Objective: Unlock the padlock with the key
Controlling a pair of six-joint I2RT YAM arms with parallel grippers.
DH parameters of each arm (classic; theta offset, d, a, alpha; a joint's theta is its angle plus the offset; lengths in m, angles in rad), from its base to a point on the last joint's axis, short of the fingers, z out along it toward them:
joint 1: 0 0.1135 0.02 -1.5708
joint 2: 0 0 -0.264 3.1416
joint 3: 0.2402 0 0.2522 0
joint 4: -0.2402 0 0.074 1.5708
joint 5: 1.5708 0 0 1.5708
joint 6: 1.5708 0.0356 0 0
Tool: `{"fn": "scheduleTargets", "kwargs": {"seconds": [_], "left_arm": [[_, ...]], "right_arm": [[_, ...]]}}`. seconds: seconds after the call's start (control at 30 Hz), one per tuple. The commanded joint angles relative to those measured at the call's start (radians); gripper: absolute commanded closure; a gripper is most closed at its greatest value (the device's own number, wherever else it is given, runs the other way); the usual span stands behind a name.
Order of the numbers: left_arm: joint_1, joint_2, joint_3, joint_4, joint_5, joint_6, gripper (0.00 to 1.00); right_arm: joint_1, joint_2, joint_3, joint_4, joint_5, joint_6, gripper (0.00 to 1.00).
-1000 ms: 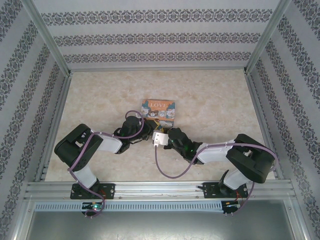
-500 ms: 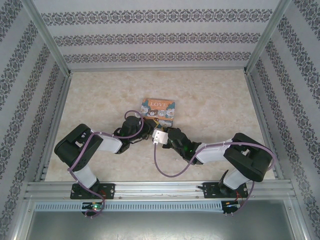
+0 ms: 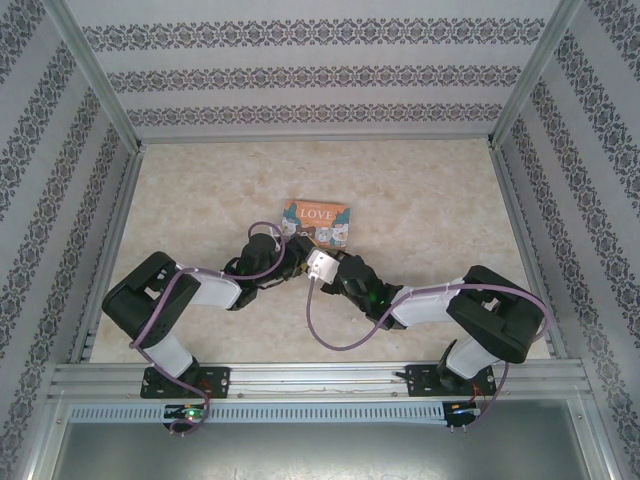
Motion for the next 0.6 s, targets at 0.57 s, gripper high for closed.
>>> {"fn": "scheduleTargets", "kwargs": {"seconds": [0.57], "left_arm": [[0.02, -0.387, 0.098, -0.643, -0.196, 0.407, 0.46]], "right_arm": [[-0.117, 0.01, -0.168, 0.132, -0.252, 0.634, 1.0]]}}
